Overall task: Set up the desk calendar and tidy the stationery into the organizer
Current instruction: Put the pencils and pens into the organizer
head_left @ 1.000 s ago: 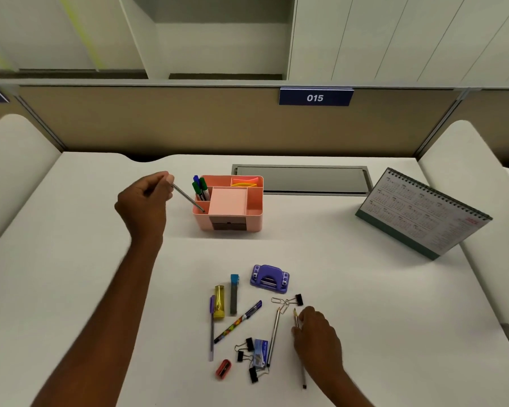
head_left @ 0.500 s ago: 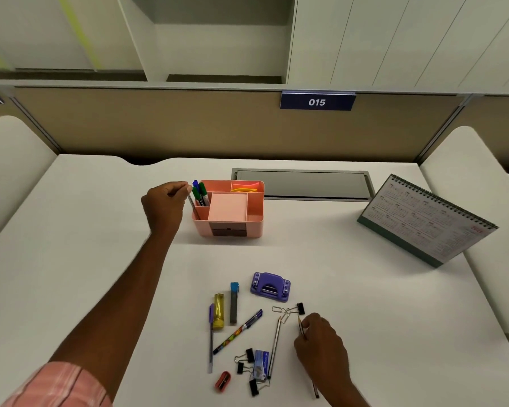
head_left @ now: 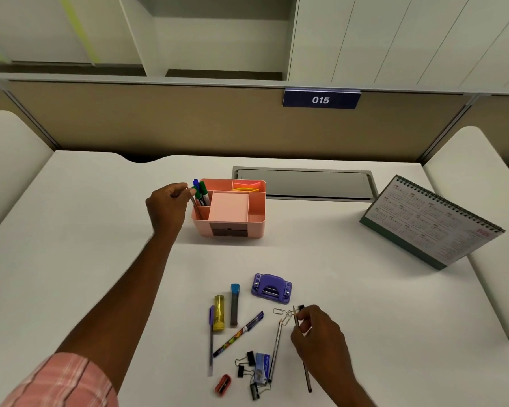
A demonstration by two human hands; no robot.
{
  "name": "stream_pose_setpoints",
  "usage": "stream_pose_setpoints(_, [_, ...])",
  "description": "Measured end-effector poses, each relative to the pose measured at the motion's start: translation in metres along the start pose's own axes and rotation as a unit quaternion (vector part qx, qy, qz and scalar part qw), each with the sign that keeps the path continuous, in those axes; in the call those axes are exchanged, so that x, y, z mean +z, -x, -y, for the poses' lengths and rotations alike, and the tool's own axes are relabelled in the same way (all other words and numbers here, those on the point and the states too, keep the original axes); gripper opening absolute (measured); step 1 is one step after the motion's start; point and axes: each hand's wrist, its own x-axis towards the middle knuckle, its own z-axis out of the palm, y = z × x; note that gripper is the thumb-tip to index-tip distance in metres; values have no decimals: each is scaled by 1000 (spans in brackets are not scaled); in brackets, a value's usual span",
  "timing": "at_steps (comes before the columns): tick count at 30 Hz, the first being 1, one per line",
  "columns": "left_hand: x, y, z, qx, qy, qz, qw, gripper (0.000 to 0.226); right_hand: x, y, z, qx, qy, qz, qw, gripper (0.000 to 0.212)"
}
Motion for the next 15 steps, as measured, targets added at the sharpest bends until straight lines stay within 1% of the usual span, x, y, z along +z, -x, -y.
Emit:
stream_pose_setpoints(5, [-2, 3, 0, -39, -4, -29, 999, 44, -5, -4, 8, -20, -51, -13, 998, 20])
stream_pose_setpoints(7, [-4, 23, -8, -38, 3, -52, 998, 38, -8, -4, 12, -33, -95, -15, 995, 21])
stream_pose_setpoints(8, [-5, 38, -13, -32, 13, -48, 998, 33, -9, -4, 15, -39, -121, -17, 992, 22])
stream_pose_setpoints(9, [-6, 56, -19, -27, 31, -23, 999, 27, -10, -5, 18, -44, -145, -19, 988, 23])
stream_pose_setpoints(10, [-7, 76, -25, -25, 54, 27, 998, 22, -12, -5, 21, -49, -167, -21, 985, 24])
stream_pose_setpoints(11, [-9, 96, -31, -33, 82, 98, 991, 17, -14, -6, 25, -55, -186, -23, 981, 24])
stream_pose_setpoints(12, [-11, 115, -36, -50, 108, 180, 977, 14, -16, -7, 28, -61, -201, -27, 977, 24])
stream_pose_setpoints(13, [-12, 132, -40, -71, 130, 259, 954, 13, -19, -8, 30, -68, -214, -31, 974, 23])
stream_pose_setpoints(14, [-13, 148, -42, -88, 146, 325, 930, 14, -21, -9, 33, -74, -225, -36, 971, 23])
stream_pose_setpoints(15, [-13, 163, -42, -95, 155, 372, 910, 17, -24, -9, 36, -83, -235, -41, 968, 22])
